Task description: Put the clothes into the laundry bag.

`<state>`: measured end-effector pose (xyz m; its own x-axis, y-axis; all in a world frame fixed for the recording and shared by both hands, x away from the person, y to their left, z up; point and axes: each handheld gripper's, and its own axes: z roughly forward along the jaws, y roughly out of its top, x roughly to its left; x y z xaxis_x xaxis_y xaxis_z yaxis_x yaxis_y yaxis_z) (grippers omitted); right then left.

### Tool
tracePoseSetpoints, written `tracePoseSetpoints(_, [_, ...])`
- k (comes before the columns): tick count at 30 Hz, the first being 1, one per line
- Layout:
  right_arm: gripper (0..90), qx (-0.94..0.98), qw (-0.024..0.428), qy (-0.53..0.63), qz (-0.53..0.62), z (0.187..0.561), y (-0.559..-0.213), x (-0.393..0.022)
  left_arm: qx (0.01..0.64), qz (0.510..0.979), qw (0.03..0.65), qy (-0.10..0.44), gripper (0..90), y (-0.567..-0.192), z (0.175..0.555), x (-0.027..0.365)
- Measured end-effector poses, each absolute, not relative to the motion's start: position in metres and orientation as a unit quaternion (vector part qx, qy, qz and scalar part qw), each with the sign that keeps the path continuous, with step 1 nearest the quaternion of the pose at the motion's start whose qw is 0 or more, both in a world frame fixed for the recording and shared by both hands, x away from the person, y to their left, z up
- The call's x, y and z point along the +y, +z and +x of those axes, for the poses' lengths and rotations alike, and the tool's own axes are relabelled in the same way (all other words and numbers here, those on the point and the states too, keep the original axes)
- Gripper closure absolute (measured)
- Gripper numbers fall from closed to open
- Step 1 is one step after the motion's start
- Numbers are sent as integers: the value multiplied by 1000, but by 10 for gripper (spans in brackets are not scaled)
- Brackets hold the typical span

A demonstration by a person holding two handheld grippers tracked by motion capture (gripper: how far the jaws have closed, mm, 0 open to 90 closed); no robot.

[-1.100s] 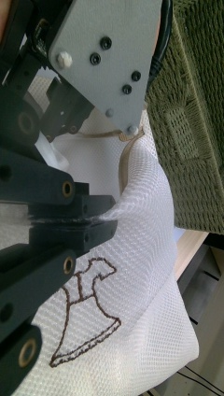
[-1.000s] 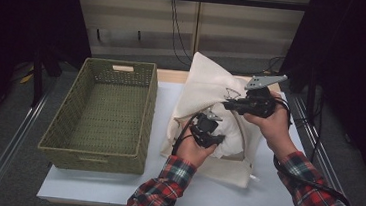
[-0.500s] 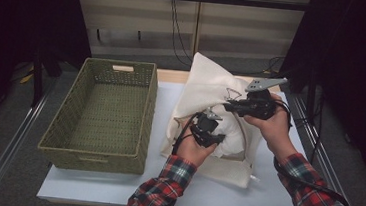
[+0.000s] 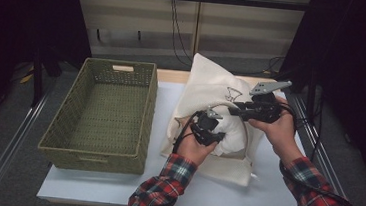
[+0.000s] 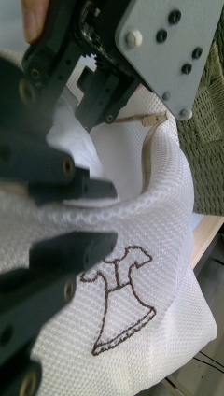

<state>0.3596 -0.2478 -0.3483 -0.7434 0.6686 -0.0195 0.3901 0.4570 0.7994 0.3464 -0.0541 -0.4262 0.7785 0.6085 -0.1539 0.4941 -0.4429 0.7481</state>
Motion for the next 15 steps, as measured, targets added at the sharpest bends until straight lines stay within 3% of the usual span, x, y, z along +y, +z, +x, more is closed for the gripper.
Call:
tracePoseSetpoints(4, [860,839,166,413,311,358,-345,-251,326,846,415,75,760,-426,347,-56])
tracePoseSetpoints(15, [866,833,159,427,313,357,-341,-254,326,837,430,86,760,-424,354,-67])
